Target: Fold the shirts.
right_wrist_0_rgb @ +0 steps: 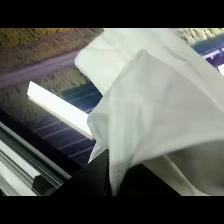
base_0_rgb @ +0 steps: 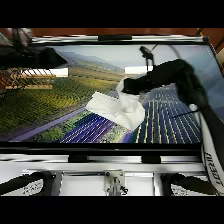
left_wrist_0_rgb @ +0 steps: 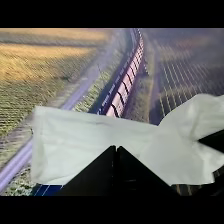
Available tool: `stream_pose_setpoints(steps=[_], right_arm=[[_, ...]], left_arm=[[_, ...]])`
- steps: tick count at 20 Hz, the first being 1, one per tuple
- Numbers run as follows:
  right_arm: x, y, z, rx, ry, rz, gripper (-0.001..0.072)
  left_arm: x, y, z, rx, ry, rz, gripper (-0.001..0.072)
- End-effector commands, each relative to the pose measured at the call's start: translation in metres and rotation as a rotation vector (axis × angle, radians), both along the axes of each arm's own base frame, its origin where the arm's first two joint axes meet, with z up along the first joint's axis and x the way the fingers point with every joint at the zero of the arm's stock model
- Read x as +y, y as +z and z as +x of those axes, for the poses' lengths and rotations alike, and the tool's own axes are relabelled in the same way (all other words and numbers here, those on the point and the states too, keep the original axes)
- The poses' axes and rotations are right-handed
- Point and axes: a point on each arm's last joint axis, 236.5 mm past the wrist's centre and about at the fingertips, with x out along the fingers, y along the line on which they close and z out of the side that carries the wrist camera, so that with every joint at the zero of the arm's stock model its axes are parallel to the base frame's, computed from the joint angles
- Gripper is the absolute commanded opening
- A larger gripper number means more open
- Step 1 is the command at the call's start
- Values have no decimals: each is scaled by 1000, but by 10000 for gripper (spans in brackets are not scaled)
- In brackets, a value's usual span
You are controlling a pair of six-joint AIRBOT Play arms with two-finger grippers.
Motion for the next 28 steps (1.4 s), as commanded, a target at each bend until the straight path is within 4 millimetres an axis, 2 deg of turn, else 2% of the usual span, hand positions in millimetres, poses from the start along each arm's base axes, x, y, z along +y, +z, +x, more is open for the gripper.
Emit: stream_pose_setpoints(steps=[1,3,5,6,7,8,10,12,13,14,16,18,19,20,21,23,25,28], right_arm=[[70,-43,25,-52,-6,72,57],[91,-70,25,-42,-3,62,57],[104,-89,25,-27,-13,64,69],[108,-93,27,-17,-32,80,159],[111,-92,30,-7,-53,103,427],[111,-90,31,-9,-58,109,541],[98,-85,31,0,-50,97,541],[69,-81,30,30,-31,55,541],[45,-80,28,59,-30,21,541],[19,-81,27,93,-39,-26,541],[-58,-92,18,193,-93,-192,541],[-128,-110,-8,343,-156,-350,541],[-148,-120,-29,428,-168,-373,541],[-159,-132,-46,490,-183,-371,541],[-162,-144,-62,532,-206,-345,541],[-141,-160,-70,546,-268,-206,541],[-114,-168,-58,513,-327,-55,541],[-98,-177,-43,478,-417,26,541]], left_arm=[[55,41,-16,-80,126,12,33],[60,47,-23,-87,131,18,33],[58,44,-28,-71,117,24,33],[56,42,-29,-62,110,28,33],[57,41,-29,-60,110,28,33],[56,41,-29,-60,109,29,33],[57,39,-28,-59,106,33,33],[57,38,-27,-56,106,33,33],[57,36,-26,-53,107,33,33],[58,35,-26,-52,109,39,33],[61,34,-25,-52,115,50,33],[62,33,-25,-52,119,57,33],[62,33,-25,-52,119,57,33],[63,33,-25,-53,118,60,33],[64,32,-24,-53,121,66,33],[65,31,-24,-53,125,72,33],[65,31,-24,-51,126,70,33],[65,31,-25,-48,125,70,33]])
